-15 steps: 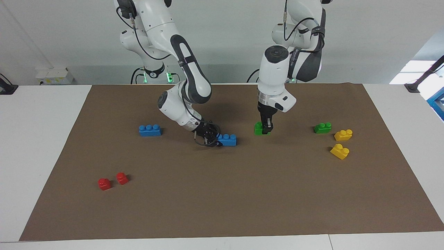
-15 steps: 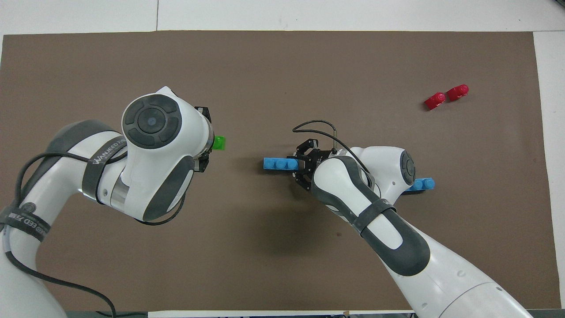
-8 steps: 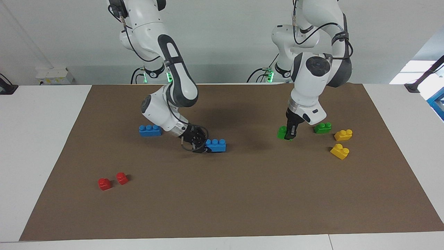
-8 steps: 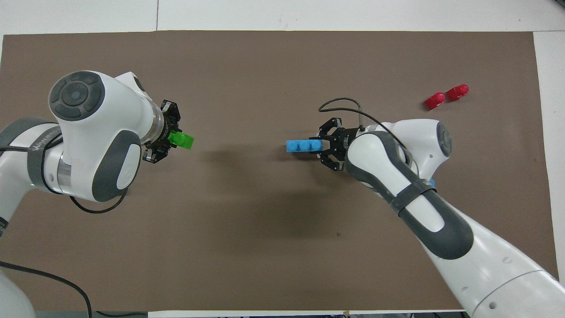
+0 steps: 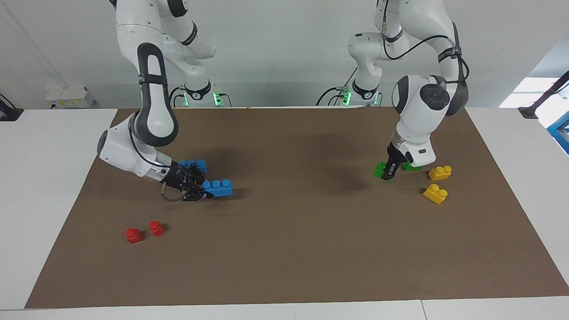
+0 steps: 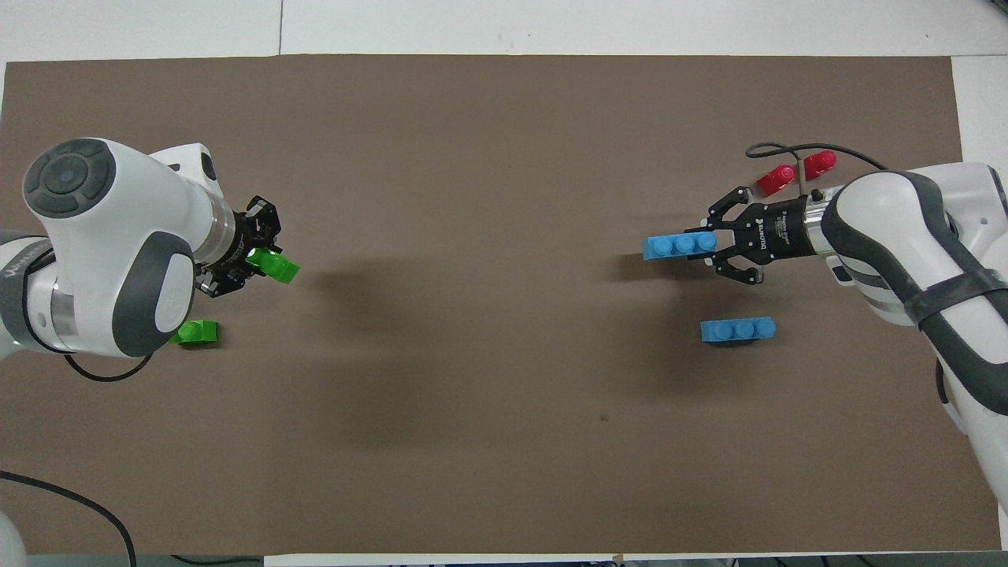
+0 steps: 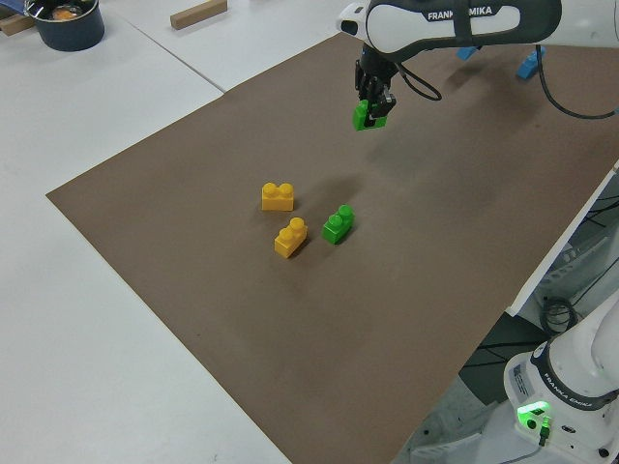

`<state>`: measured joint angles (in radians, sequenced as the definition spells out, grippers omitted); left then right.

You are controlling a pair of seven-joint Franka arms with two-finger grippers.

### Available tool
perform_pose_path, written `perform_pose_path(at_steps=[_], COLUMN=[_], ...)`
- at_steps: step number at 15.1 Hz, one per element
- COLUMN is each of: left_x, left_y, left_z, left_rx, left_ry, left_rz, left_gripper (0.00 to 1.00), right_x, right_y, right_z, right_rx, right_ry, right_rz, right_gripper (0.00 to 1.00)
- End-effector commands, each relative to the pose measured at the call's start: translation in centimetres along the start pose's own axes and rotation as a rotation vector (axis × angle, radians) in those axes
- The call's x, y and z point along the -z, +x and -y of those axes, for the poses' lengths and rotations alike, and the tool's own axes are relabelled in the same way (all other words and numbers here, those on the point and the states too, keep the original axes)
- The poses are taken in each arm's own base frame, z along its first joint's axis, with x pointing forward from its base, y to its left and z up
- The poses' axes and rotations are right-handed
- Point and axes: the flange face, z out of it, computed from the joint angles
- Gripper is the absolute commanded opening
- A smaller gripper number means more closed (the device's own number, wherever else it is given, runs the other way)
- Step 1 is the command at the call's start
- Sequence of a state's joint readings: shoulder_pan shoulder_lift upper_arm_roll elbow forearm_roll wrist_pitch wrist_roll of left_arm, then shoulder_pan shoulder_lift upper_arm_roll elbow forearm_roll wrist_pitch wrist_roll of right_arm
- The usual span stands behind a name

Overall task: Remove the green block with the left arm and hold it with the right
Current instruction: 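Lower the green with the left gripper while the right gripper lowers the blue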

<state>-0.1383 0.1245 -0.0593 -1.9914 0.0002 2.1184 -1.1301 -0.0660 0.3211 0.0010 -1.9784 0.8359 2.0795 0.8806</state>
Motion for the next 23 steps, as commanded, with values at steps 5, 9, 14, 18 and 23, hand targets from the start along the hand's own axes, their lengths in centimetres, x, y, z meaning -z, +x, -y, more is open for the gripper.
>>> perform_pose_path(at_steps=[5,9,14,18,23], left_x=[-2.7,-4.3,-7.0,-7.6,-8.0], left_y=[2.6,4.7,4.8,4.8,6.0], left_z=[3.5,4.9,4.8,5.0,6.0], left_rx=[-0.067,-0.110,-0.120,-0.125,-0.098], left_ry=[-0.046,-0.061,-0.077,-0.080,-0.103], left_rz=[-0.012,-0.027,-0.037,-0.039,-0.058], left_gripper=[0.00,0.00,0.00,0.00,0.00], right_x=[2.4,2.3,1.9,1.0,0.2], right_y=[6.4,7.9,7.8,8.4,7.7], right_z=[-2.7,-2.9,-2.0,-1.6,-1.3], right_rx=[0.002,-0.013,-0.013,-0.018,-0.027], right_ry=[-0.027,-0.020,0.003,0.012,0.026], right_rz=[-0.018,-0.027,-0.040,-0.058,-0.046], right_gripper=[0.00,0.00,0.00,0.00,0.00])
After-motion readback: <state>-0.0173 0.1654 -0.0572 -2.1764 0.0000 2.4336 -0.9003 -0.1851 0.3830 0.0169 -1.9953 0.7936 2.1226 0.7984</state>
